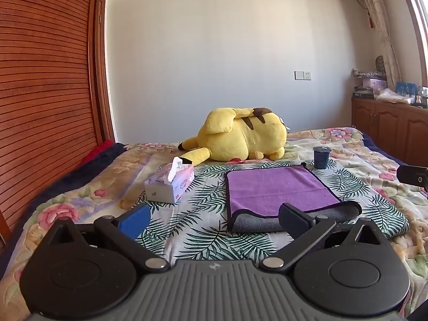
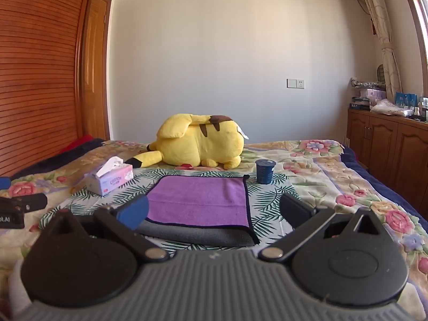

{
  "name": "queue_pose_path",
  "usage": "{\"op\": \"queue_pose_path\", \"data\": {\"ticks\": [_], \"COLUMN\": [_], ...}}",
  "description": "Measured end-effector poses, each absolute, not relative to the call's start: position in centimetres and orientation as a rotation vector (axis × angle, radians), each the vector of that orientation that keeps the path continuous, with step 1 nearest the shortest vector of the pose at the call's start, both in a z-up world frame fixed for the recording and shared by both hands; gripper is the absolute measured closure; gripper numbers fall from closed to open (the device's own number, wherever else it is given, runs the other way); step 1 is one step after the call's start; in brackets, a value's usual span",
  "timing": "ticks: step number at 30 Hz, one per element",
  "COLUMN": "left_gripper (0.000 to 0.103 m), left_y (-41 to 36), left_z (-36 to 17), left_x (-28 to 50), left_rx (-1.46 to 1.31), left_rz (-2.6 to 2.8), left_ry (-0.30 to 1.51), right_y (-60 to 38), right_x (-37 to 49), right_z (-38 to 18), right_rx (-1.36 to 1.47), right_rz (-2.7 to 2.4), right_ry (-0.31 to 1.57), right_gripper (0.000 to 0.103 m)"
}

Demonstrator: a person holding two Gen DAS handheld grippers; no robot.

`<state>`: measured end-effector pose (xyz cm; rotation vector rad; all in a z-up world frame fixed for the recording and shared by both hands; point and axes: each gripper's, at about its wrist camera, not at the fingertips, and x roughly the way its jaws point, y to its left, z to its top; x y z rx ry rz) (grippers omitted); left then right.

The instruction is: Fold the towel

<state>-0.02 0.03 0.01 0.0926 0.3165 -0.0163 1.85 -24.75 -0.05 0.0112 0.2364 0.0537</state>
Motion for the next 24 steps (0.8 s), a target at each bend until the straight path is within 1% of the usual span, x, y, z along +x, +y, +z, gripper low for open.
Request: {"op": "queue_pose_path", "data": {"ticks": [24], "left_gripper": [0.018], "left_y": [0.06], "left_z": [0.30], "left_x": [-0.03], "left_rx": [0.102], "left_rz": [-0.013], "left_ry": [0.308], "right_y": [-25.47], "right_x": [1.96], "right_z": [-0.01], "right_rx": [0.010], "right_rz": [0.053], "right_ry": [0.234], "right_gripper": [0.000]}}
